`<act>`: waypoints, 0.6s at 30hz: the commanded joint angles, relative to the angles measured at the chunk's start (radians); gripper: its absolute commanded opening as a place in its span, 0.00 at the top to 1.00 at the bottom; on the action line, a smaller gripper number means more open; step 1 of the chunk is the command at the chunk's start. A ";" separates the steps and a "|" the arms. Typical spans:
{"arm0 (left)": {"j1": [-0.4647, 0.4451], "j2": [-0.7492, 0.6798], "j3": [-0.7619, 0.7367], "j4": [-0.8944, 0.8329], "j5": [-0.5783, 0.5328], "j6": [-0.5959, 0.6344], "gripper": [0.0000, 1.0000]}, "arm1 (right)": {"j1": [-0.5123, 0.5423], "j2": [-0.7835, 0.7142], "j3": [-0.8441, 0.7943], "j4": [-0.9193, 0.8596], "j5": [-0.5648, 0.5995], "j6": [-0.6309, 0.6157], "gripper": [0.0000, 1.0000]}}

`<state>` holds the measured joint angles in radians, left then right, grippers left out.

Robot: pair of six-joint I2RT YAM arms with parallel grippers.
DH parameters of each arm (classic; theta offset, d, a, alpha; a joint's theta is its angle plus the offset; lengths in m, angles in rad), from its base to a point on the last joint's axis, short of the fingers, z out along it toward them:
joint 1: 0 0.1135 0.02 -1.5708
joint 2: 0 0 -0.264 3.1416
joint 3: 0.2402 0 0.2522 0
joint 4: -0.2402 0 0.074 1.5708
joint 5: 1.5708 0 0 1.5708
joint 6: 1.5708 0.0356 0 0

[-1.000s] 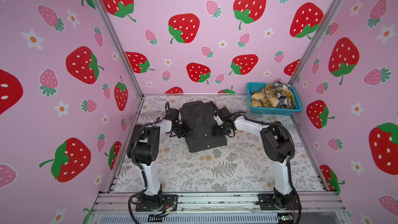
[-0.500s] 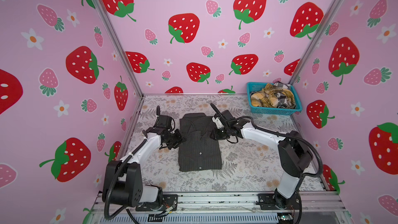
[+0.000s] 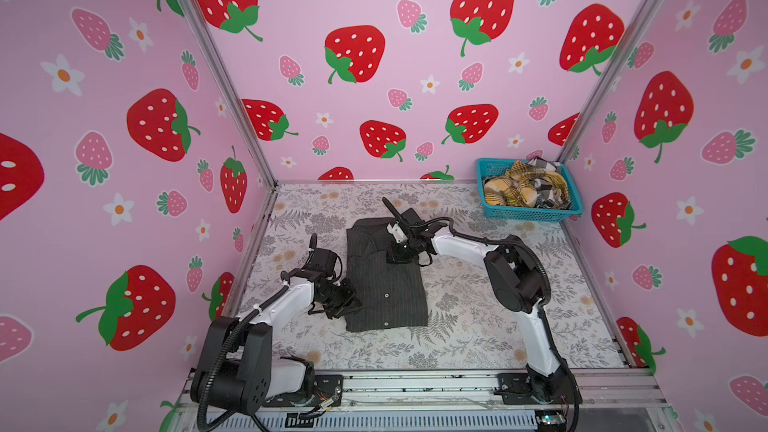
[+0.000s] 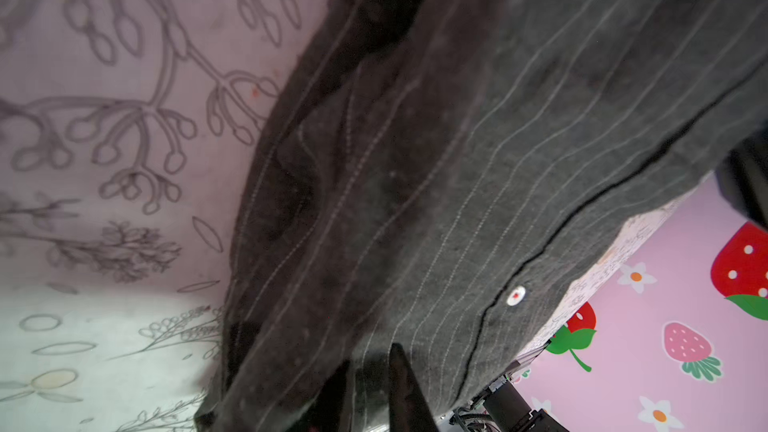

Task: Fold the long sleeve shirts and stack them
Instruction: 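Release the folded hem and draw both grippers back toward the robot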

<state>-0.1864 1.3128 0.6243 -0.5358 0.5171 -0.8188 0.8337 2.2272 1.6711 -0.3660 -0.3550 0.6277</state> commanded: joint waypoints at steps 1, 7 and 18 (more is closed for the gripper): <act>-0.004 -0.020 -0.027 -0.017 0.004 -0.007 0.84 | -0.005 0.075 0.035 -0.075 0.020 0.002 0.76; -0.004 -0.102 -0.206 -0.018 -0.009 -0.064 0.93 | -0.024 0.106 0.093 -0.099 0.006 -0.012 0.65; 0.019 -0.186 0.000 -0.097 -0.050 -0.044 0.60 | -0.013 -0.275 -0.078 -0.139 0.092 -0.097 0.32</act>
<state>-0.1749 1.1378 0.5087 -0.5697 0.4973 -0.8825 0.8143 2.0968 1.6810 -0.4740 -0.3122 0.5690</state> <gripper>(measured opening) 0.362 0.675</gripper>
